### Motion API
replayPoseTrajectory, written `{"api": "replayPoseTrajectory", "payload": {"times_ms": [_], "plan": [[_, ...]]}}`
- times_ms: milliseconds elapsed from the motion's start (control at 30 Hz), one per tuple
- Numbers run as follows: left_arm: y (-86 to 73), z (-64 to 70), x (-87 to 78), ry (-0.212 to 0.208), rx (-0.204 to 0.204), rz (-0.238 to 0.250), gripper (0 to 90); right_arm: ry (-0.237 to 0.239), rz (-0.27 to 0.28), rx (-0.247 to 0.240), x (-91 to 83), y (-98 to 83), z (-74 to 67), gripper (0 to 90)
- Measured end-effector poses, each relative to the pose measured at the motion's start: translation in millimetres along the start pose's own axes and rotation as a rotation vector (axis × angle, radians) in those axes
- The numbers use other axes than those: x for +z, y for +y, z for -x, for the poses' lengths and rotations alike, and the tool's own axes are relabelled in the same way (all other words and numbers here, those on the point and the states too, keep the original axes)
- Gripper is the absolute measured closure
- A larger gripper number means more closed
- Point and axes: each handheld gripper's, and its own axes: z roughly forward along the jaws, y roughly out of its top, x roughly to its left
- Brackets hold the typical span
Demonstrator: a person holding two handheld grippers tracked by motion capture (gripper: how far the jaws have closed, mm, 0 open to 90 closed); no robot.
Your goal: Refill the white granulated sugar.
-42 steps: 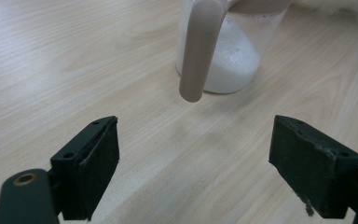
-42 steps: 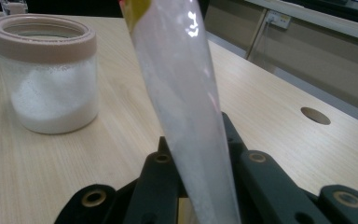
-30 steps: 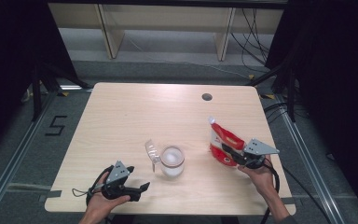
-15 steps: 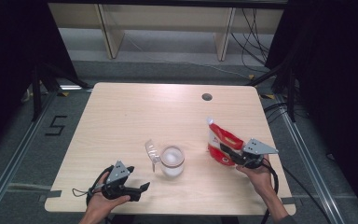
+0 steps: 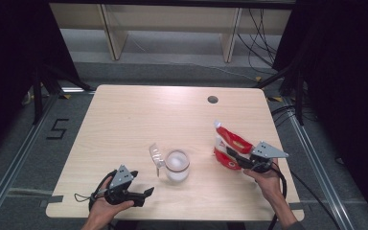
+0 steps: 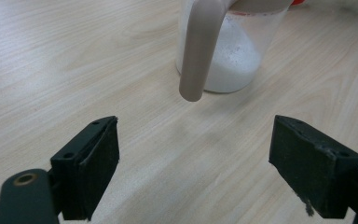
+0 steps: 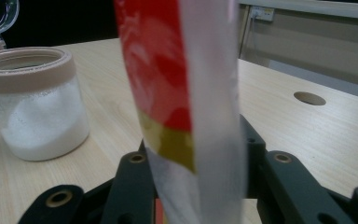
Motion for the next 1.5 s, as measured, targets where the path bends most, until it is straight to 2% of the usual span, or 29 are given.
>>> {"api": "replayPoseTrajectory", "payload": {"times_ms": [33,67,100,167,200,233,300,333,400,500,533,567,633,700,733,833,900,933,1033,1100,1133,1167,1200,1333,1367,1400,1433,1467,1500], "plan": [[0.2,0.1,-0.3,0.001,0.001,0.001,15.6,0.0,0.002,-0.01,0.6,0.5,2.2,63.4],[0.3,-0.1,-0.7,0.0,0.004,0.0,15.6,0.0,-0.025,0.021,-0.7,0.5,0.8,62.3],[0.2,0.2,-0.7,0.0,0.0,0.002,15.6,-0.015,-0.011,0.0,-0.9,1.0,2.5,61.9],[-0.1,0.6,-1.6,0.001,-0.007,-0.003,15.6,-0.011,-0.006,0.005,-1.4,2.1,1.9,58.5],[0.0,1.5,-1.6,0.005,-0.01,0.004,15.6,0.001,-0.016,0.057,-3.0,3.2,-1.4,56.5],[0.2,0.3,-2.0,0.002,0.006,0.001,15.6,-0.005,-0.013,0.075,-3.7,4.2,-2.8,53.9],[0.2,1.1,-1.8,0.006,-0.006,0.004,15.6,0.01,-0.027,0.089,-4.9,6.3,-3.9,50.8],[0.4,0.5,-2.4,0.007,0.002,-0.003,15.6,0.0,-0.02,0.067,-5.1,7.0,-4.4,48.6],[0.3,1.1,-1.8,0.007,-0.006,0.004,15.6,-0.005,-0.013,0.072,-6.7,9.2,-6.4,43.9],[0.4,0.2,-2.1,0.01,0.003,-0.002,15.6,-0.035,-0.018,0.125,-10.4,10.1,-10.3,39.2],[0.5,-0.1,-2.3,0.013,0.007,-0.005,15.6,-0.038,-0.02,0.095,-12.6,10.3,-8.8,38.5],[0.5,1.0,-1.8,0.009,-0.005,0.005,15.6,-0.05,-0.019,0.095,-15.8,10.9,-9.7,37.5],[0.5,0.4,-2.2,0.004,0.001,0.003,15.6,-0.037,-0.008,0.106,-22.1,12.5,-9.4,37.1],[0.7,0.2,-2.4,0.004,0.002,0.003,15.6,-0.071,0.004,0.123,-28.1,12.0,-11.1,35.6],[0.7,0.2,-2.3,0.004,0.002,0.003,15.6,-0.06,0.006,0.118,-28.9,10.8,-10.5,34.7],[0.8,0.1,-2.0,0.004,0.007,0.002,15.6,-0.076,-0.032,0.13,-33.1,9.4,-13.6,32.9],[0.7,0.6,-1.7,0.009,0.001,0.005,15.6,-0.093,-0.025,0.128,-33.7,8.9,-15.4,31.6],[0.8,-0.8,-2.8,0.018,0.016,-0.013,15.6,-0.102,-0.037,0.141,-35.3,9.1,-16.5,30.5],[0.7,-0.3,-2.1,0.003,0.005,0.002,15.6,-0.101,-0.044,0.134,-38.1,7.5,-18.2,30.0],[0.7,0.3,-2.3,0.01,0.003,0.0,15.6,-0.092,-0.06,0.163,-40.9,7.1,-21.8,29.2],[0.7,0.2,-2.2,0.005,0.002,0.001,15.6,-0.102,-0.06,0.133,-41.8,6.6,-20.1,28.7],[0.7,0.3,-2.2,0.004,0.002,0.003,15.6,-0.11,-0.062,0.164,-42.9,7.1,-23.7,27.7],[0.7,0.2,-2.2,0.004,0.002,0.003,15.6,-0.1,-0.062,0.139,-43.4,7.2,-22.5,26.9],[0.5,0.3,-1.8,0.008,0.002,0.002,15.6,-0.121,-0.056,0.183,-48.0,7.3,-28.8,22.0],[0.6,-1.0,-2.6,0.013,0.016,-0.011,15.5,-0.129,-0.055,0.167,-48.4,6.7,-28.8,21.7],[0.7,-1.2,-2.5,0.012,0.016,-0.008,15.6,-0.121,-0.064,0.182,-49.6,6.6,-30.7,21.8],[0.7,-1.4,-2.6,0.01,0.014,-0.01,15.5,-0.123,-0.071,0.157,-50.9,5.6,-29.8,21.8],[0.6,0.0,-1.8,0.003,-0.004,0.007,15.6,-0.119,-0.087,0.178,-52.6,5.4,-31.8,21.6],[0.5,-0.3,-1.7,0.004,0.0,0.007,15.6,-0.118,-0.07,0.174,-51.4,3.8,-32.7,21.6]]}}
